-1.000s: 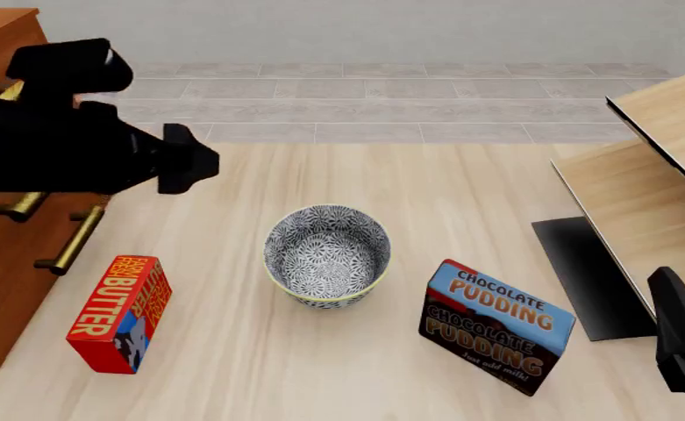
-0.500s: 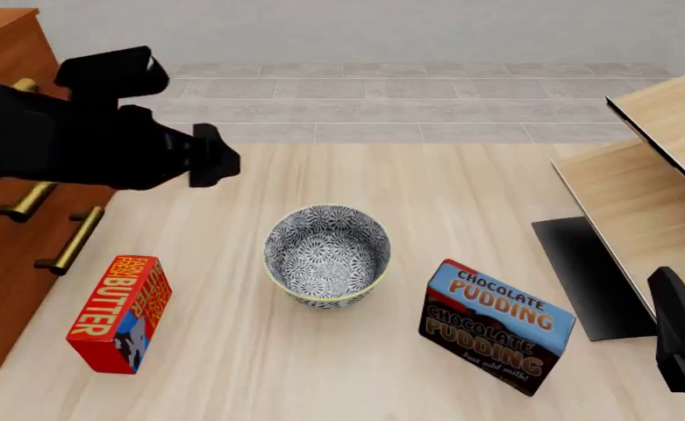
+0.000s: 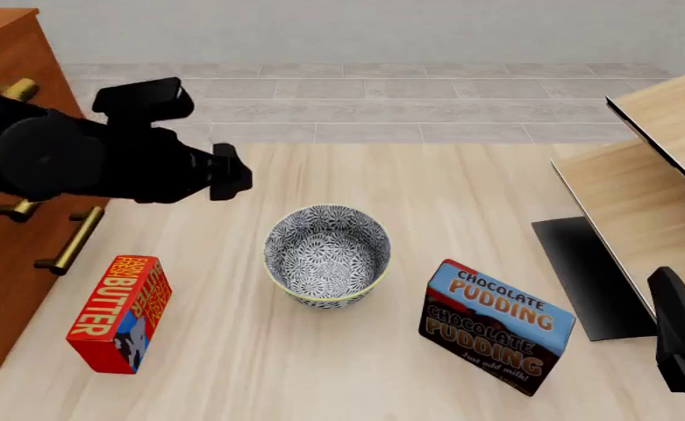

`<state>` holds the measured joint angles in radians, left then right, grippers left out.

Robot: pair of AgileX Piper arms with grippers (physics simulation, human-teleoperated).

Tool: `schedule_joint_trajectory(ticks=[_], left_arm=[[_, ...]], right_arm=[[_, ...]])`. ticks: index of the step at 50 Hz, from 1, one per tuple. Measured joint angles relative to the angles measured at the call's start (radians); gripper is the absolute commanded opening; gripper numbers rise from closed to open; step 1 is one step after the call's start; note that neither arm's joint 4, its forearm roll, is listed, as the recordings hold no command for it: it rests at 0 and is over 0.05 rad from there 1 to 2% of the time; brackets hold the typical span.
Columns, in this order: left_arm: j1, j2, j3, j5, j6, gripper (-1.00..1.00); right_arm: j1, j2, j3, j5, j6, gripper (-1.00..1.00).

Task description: Close the top drawer of the cabinet and put the bowl on top of it.

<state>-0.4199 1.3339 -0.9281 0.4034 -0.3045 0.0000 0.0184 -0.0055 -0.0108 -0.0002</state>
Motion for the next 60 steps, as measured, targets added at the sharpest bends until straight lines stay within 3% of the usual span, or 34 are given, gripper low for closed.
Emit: schedule_joint_trajectory(ticks=[60], left_arm=[[-0.02,0.246,0.043,-0.197,-0.032,1.0]], right_arm=[[0.0,0.0,0.0,0.0,0.0,1.0]])
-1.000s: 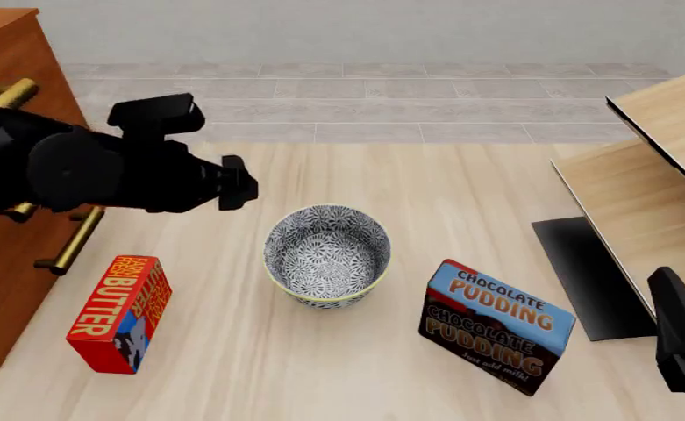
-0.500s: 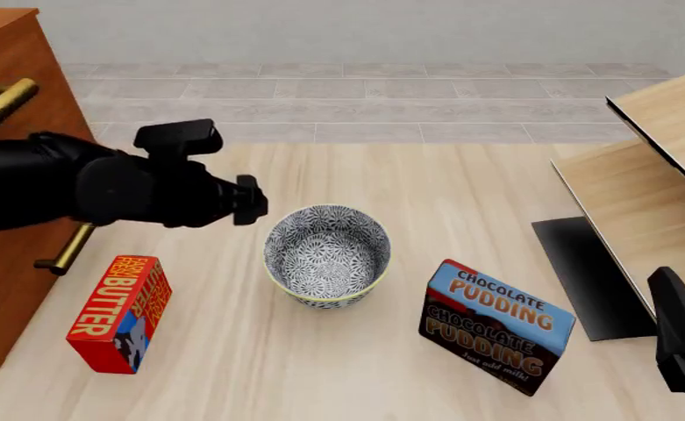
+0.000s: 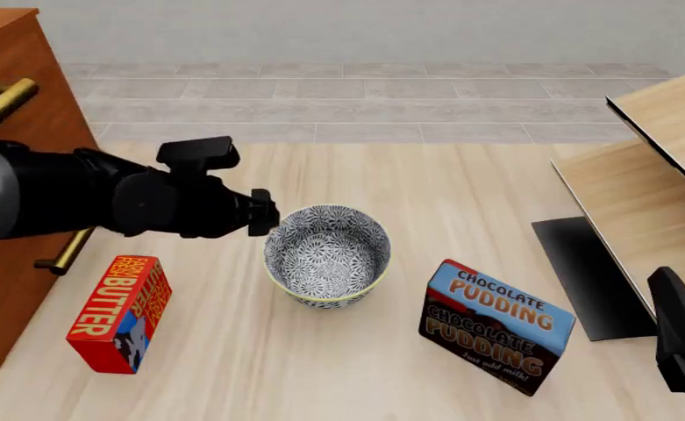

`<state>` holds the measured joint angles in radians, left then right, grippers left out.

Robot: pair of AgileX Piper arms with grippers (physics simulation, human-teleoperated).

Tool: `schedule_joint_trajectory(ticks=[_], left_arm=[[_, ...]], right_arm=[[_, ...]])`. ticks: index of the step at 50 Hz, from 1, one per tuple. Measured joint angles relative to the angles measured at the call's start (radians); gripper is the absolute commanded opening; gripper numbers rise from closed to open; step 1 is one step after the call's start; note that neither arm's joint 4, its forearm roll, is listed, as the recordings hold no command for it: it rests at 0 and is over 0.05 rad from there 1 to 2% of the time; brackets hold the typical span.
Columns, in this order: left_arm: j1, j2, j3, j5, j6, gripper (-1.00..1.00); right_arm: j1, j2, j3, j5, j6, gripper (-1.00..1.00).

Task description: Close the top drawer of the cabinet and put the bowl on top of it.

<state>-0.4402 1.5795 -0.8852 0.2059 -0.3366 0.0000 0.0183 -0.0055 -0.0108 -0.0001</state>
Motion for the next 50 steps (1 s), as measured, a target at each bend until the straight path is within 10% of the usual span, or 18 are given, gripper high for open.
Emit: schedule_joint_trajectory(ticks=[50], left_arm=[[-0.028,0.117,0.007,-0.081,-0.016,1.0]], right_arm=[[0.0,0.0,0.0,0.0,0.0,1.0]])
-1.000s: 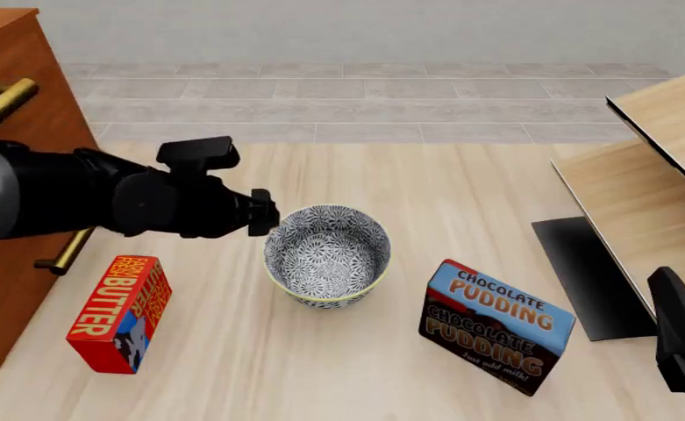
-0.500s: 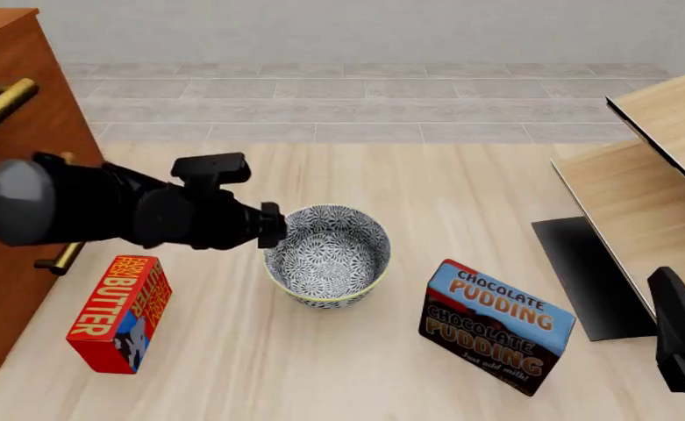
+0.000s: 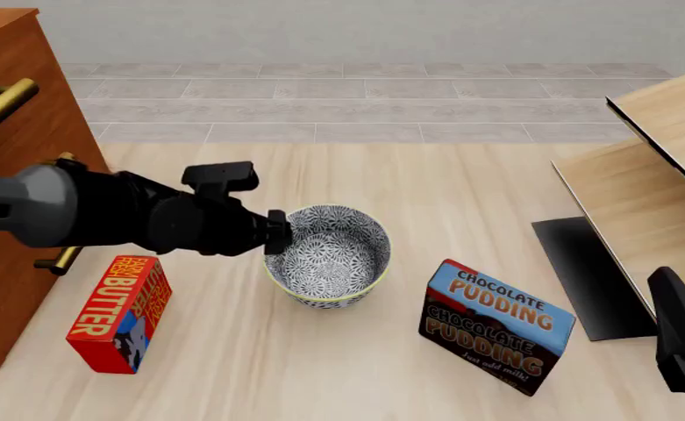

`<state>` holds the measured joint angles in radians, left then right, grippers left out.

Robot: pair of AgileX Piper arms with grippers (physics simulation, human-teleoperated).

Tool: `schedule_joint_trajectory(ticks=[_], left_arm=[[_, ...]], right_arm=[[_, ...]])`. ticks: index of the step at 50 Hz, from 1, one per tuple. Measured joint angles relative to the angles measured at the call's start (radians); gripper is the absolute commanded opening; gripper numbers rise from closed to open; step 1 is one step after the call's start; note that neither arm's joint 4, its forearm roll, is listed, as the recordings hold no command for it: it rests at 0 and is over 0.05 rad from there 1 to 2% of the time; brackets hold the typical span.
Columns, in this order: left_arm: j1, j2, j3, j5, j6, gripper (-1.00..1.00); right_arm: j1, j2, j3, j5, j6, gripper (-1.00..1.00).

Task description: Close the top drawer of the cabinet and put the bowl on top of it.

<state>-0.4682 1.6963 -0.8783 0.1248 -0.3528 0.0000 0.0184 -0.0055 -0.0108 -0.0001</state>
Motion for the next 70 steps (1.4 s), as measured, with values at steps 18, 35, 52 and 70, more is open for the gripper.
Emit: schedule_joint_trajectory(ticks=[18,35,52,70], left_arm=[[-0.001,0.03,-0.005,-0.014,-0.005,1.0],[-0.007,0.064,-0.006,-0.033,-0.008,1.0],[-0.009,0.09,-0.002,-0.051,-0.008,1.0],[-0.008,0.085,-0.007,-0.054,0.001,-1.0]], right_arm=[[0.0,0.0,0.0,0.0,0.0,1.0],[0.0,0.0,0.0,0.0,0.0,1.0],[0.0,0.0,0.0,0.0,0.0,1.0],[0.0,0.0,0.0,0.0,0.0,1.0]])
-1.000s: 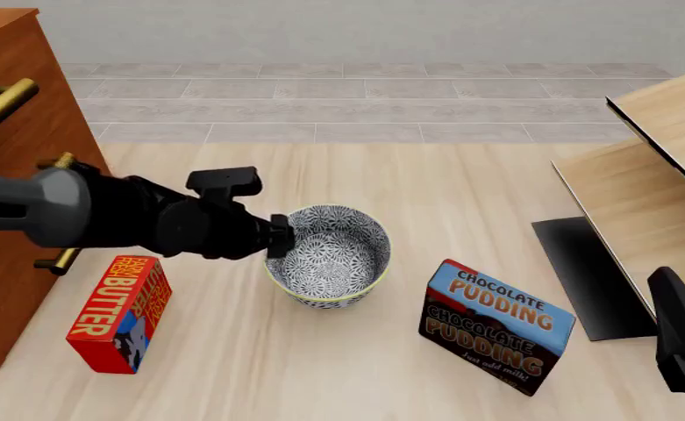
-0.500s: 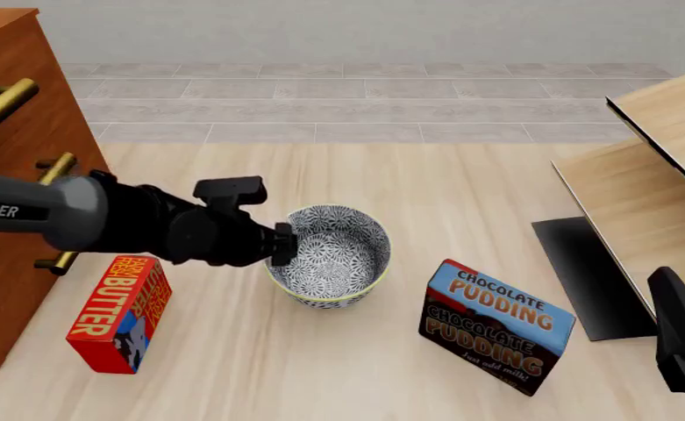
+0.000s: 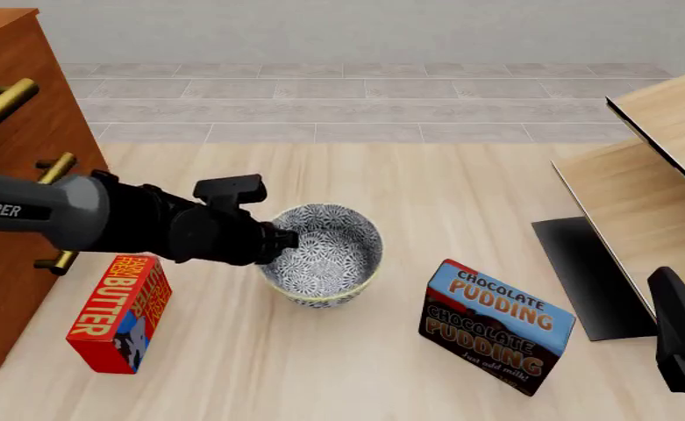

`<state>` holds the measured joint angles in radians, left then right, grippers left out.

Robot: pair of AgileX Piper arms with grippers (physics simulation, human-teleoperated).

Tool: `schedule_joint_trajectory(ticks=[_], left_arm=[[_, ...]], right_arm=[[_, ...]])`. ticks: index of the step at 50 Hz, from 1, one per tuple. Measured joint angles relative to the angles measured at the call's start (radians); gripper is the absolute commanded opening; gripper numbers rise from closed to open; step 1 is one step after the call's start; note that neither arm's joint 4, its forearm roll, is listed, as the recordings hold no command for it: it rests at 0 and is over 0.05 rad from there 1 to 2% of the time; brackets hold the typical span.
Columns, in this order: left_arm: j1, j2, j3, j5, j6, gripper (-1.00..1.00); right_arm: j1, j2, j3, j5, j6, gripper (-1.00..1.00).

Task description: Close the top drawer of the cabinet and put the bowl on top of it.

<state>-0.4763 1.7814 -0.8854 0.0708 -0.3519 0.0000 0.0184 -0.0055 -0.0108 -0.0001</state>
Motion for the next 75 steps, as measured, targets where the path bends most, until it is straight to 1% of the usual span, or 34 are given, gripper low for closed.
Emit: schedule_joint_trajectory(ticks=[13,27,41,75], left_arm=[[0.005,-0.059,0.004,0.041,-0.001,-1.0],[0.003,-0.178,0.02,0.112,-0.014,-1.0],[-0.007,-0.294,0.018,0.195,-0.043,-1.0],[0.014,-0.571,-0.081,0.487,-0.094,-1.0]], right_arm=[[0.0,0.0,0.0,0.0,0.0,1.0],[0.0,0.0,0.0,0.0,0.0,1.0],[0.0,0.0,0.0,0.0,0.0,1.0],[0.0,0.0,0.0,0.0,0.0,1.0]])
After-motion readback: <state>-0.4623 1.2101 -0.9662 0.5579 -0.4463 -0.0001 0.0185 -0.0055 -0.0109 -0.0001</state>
